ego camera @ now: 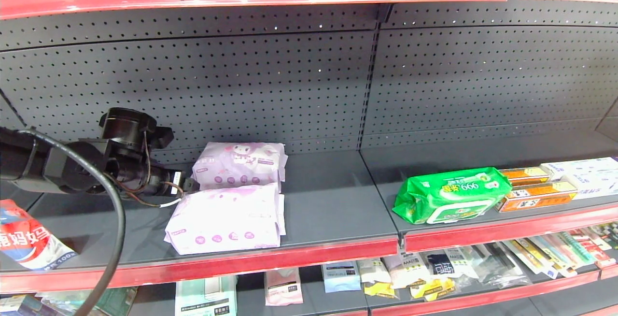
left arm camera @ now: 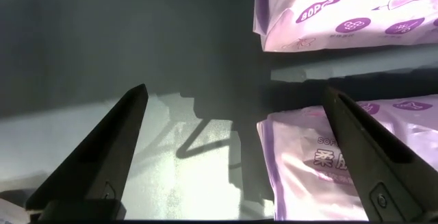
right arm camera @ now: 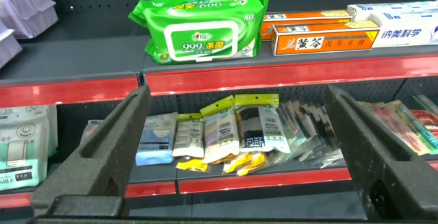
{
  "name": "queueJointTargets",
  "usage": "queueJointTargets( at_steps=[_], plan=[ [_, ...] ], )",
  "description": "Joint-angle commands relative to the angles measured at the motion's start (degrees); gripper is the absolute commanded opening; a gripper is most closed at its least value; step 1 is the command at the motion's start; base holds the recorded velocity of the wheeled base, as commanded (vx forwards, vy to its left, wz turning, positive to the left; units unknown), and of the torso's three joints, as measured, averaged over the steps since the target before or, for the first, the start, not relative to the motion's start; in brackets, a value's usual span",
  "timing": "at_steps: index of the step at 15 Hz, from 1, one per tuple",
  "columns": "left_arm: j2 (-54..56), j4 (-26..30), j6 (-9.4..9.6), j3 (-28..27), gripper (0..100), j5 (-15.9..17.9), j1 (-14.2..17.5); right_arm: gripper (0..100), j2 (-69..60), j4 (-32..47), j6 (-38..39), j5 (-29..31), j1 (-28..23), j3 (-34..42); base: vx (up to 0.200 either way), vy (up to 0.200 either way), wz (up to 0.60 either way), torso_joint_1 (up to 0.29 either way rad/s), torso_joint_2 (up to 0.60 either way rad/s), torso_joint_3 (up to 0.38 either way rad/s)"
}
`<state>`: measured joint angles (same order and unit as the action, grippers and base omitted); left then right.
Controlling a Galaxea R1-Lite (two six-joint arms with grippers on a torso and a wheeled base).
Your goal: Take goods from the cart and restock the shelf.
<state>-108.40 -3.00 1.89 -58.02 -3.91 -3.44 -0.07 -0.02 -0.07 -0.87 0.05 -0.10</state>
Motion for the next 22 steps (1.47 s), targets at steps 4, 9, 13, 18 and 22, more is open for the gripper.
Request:
queueJointTargets(
  at_steps=[4,9,13,18,22],
  plan=[
    [0.7,0.1,0.04,0.5,100,0.0,0.0,100,0.1,-0.1,0.0,0.0,0.0,0.0,0.000,0.000,0.00,0.000,0.00,0.000],
    [0.8,0.1,0.04,0.9,100,0.0,0.0,100,0.1,0.0,0.0,0.0,0.0,0.0,0.000,0.000,0.00,0.000,0.00,0.000],
    [0.8,0.2,0.04,1.0,100,0.0,0.0,100,0.1,-0.1,0.0,0.0,0.0,0.0,0.000,0.000,0.00,0.000,0.00,0.000],
    [1.0,0.2,0.13,1.7,100,0.0,-0.1,100,0.1,0.0,0.0,0.0,0.0,0.0,0.000,0.000,0.00,0.000,0.00,0.000],
    [1.0,0.1,0.13,1.6,100,0.0,-0.2,100,0.1,-0.1,0.0,0.0,0.0,0.0,0.000,0.000,0.00,0.000,0.00,0.000]
  ],
)
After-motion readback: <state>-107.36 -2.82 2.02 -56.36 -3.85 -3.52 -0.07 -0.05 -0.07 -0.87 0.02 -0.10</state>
